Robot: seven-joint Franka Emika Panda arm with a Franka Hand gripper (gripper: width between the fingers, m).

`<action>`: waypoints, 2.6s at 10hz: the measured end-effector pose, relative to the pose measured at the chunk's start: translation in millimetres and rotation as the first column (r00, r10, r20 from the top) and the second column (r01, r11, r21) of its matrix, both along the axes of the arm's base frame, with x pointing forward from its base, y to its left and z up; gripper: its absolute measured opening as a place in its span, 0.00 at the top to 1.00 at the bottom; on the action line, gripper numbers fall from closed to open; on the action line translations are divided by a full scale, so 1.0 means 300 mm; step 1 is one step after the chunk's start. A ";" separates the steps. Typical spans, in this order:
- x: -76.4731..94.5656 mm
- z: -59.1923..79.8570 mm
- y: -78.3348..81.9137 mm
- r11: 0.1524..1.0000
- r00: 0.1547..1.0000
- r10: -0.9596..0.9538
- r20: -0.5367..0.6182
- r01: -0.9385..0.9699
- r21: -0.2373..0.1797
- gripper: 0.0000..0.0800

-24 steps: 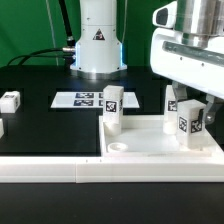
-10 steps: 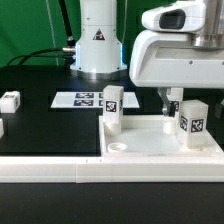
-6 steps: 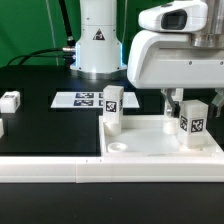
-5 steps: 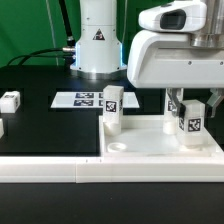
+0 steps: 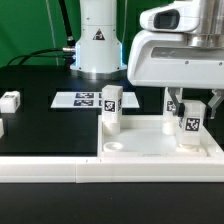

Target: Assemble square table

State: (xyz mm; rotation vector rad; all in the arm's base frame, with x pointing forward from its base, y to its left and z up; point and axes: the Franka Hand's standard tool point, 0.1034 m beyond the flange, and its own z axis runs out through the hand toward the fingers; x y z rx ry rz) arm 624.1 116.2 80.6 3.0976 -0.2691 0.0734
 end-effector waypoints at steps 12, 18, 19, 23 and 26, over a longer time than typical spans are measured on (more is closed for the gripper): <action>-0.006 -0.010 -0.009 0.484 0.486 -0.874 -0.009 0.872 0.074 0.64; -0.002 -0.008 0.008 0.532 0.535 -0.845 -0.013 0.842 0.086 0.22; 0.000 -0.008 0.017 0.595 0.598 -0.802 -0.008 0.799 0.090 0.20; 0.002 -0.008 0.039 0.820 0.822 -0.569 0.011 0.566 0.086 0.19; 0.001 -0.009 0.040 0.942 0.944 -0.330 0.024 0.328 0.066 0.19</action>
Offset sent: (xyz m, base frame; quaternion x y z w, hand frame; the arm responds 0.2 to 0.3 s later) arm -0.0061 -0.0016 -0.0017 0.0011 -0.0002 0.2601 0.9656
